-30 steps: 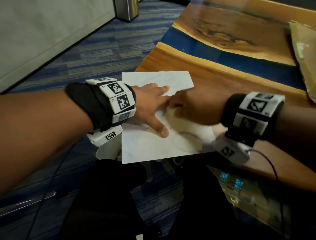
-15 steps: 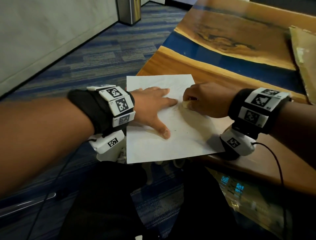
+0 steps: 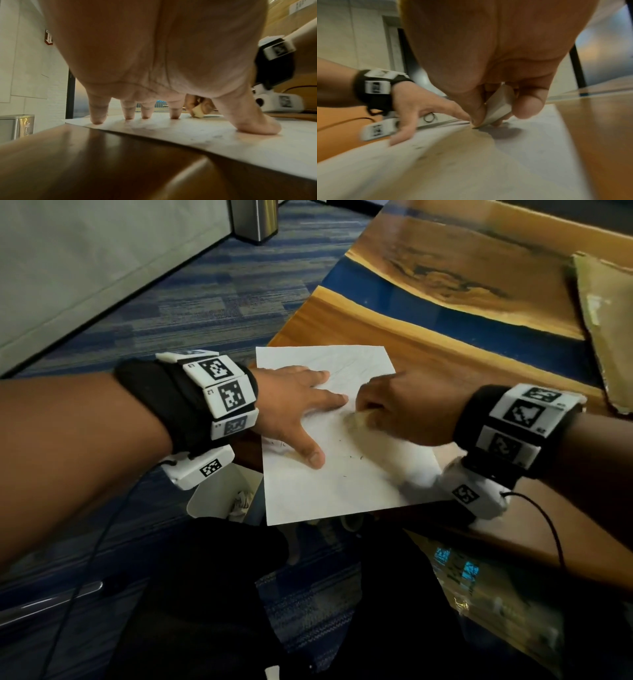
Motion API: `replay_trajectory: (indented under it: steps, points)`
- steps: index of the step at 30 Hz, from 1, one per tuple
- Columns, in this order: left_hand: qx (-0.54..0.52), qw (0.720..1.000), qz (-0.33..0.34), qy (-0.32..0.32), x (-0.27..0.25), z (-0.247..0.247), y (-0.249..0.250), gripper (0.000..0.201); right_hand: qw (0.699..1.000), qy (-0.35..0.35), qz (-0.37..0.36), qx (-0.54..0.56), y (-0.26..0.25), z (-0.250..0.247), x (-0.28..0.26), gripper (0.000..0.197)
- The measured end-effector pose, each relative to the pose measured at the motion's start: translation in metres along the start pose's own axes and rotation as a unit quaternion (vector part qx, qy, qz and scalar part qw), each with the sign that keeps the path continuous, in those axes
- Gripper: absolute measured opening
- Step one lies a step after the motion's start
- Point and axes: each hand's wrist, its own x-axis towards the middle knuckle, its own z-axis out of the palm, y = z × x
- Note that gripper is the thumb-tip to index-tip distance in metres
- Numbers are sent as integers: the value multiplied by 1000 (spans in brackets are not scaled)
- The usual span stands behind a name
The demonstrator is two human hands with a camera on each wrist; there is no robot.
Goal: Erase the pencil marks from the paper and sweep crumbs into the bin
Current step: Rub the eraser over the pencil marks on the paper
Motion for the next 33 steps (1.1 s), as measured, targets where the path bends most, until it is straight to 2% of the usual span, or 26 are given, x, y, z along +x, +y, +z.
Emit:
replay_trajectory:
  steps: [2, 3, 6, 7, 10, 12, 15, 16, 20, 21, 24, 25, 28, 30, 33]
  points:
    - [6, 1000, 0, -3, 0, 0, 0, 118, 999, 5, 41, -15, 10, -3, 4, 11]
    - [7, 1000, 1, -4, 0, 0, -1, 118, 1000, -3, 30, -8, 6, -2, 2, 12]
    - [3, 1000, 0, -5, 1, 1, -2, 121, 996, -39, -78, 18, -17, 7, -8, 15]
    - [3, 1000, 0, -7, 1, 1, -2, 122, 996, -40, -83, 20, -16, 5, -8, 17]
    - [8, 1000, 2, -4, 1, 0, -1, 120, 1000, -5, 7, 3, 6, -5, 0, 22]
    - [10, 1000, 5, -3, 2, 1, -2, 118, 1000, 3, 27, 5, 7, -5, 0, 23]
    - [8, 1000, 4, -2, 1, 1, -3, 118, 997, -34, -57, 28, -16, 5, -5, 22]
    - [10, 1000, 4, -2, 1, 1, -2, 119, 997, -37, -57, 27, -15, 4, -3, 22]
    - [11, 1000, 5, -4, 0, 0, 0, 117, 997, -3, 74, 14, 15, -9, 5, 23]
    - [10, 1000, 4, -3, 0, 1, -1, 117, 997, -10, 67, 21, 9, -8, 3, 23]
    - [10, 1000, 11, 1, 0, 1, -2, 116, 997, -40, -40, 44, -19, 4, -4, 21]
    - [9, 1000, 12, 1, 1, 1, -2, 116, 997, -38, -51, 41, -19, 3, -2, 21]
    - [8, 1000, 10, 0, 0, 1, -2, 119, 999, -7, 40, 24, 5, -9, 8, 23]
    - [7, 1000, 8, 1, -1, 1, -2, 118, 999, -6, 48, 19, 4, -7, 7, 22]
    - [10, 1000, 15, 4, -1, 1, -1, 115, 997, -37, -61, 31, -20, 5, -2, 21]
